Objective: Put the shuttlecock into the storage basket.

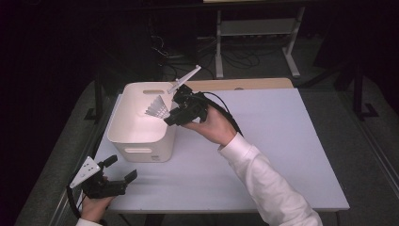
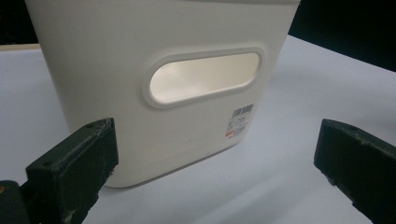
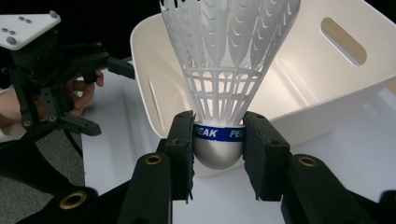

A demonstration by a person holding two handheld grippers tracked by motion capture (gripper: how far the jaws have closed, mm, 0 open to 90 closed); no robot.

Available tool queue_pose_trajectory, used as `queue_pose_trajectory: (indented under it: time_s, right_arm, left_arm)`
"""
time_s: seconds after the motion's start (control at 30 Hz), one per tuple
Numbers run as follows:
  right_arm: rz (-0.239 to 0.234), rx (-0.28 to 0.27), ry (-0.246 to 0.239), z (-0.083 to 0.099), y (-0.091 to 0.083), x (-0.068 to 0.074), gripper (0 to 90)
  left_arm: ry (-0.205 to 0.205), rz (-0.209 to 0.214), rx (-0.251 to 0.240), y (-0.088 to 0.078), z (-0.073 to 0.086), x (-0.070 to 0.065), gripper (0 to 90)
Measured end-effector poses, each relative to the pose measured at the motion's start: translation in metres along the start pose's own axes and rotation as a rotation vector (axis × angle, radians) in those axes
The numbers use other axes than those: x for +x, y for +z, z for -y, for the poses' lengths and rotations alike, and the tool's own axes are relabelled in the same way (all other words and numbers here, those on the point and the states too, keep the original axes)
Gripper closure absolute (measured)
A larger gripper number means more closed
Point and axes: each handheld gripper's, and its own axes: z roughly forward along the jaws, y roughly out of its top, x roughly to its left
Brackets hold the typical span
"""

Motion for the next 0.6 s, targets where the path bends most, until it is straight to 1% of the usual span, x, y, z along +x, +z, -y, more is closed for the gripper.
queue_pose_trajectory:
  time_s: [0.03, 0.07, 0.13, 0.23, 0.27, 0.33, 0.37, 0.43, 0.47, 0.5, 0.57, 0.6]
  right_arm:
    - [0.000, -0.003, -0.010, -0.001, 0.001, 0.000, 63.2]
    - [-0.004, -0.002, -0.003, -0.003, 0.002, 0.001, 63.2]
    - [-0.006, -0.001, -0.020, -0.006, 0.005, 0.002, 63.2]
    - [-0.012, -0.004, -0.005, -0.008, 0.007, 0.004, 63.2]
    - [-0.017, -0.004, -0.018, -0.009, 0.011, 0.005, 63.2]
    - [-0.018, -0.005, -0.018, -0.010, 0.013, 0.006, 63.2]
    - [-0.024, -0.005, -0.026, -0.012, 0.016, 0.006, 63.2]
    - [-0.024, 0.000, -0.019, -0.013, 0.017, 0.007, 63.2]
    - [-0.023, 0.003, -0.030, -0.015, 0.020, 0.008, 63.2]
    - [-0.027, 0.008, -0.019, -0.016, 0.021, 0.009, 63.2]
    - [-0.028, 0.002, -0.024, -0.017, 0.023, 0.009, 63.2]
    - [-0.025, 0.007, -0.034, -0.018, 0.024, 0.009, 63.2]
  left_arm:
    - [0.005, 0.000, 0.001, 0.000, 0.000, 0.000, 0.0]
    - [0.004, 0.001, 0.000, 0.000, 0.000, 0.000, 0.0]
    - [0.009, 0.001, 0.001, 0.000, 0.000, 0.001, 0.0]
    - [0.004, 0.002, 0.000, 0.000, 0.000, 0.000, 0.0]
    - [0.005, 0.002, 0.002, 0.000, 0.000, 0.001, 0.0]
    - [0.005, 0.003, 0.002, 0.000, 0.000, 0.000, 0.0]
    - [0.004, 0.003, 0.001, 0.000, 0.000, 0.000, 0.0]
    - [0.004, 0.003, 0.002, -0.001, 0.000, 0.001, 0.0]
    - [0.003, 0.004, 0.001, -0.001, 0.000, 0.001, 0.0]
    - [0.005, 0.003, 0.002, -0.001, 0.000, 0.001, 0.0]
    - [0.005, 0.003, 0.002, -0.001, 0.000, 0.001, 0.0]
    - [0.009, 0.004, 0.002, -0.001, 0.000, 0.001, 0.0]
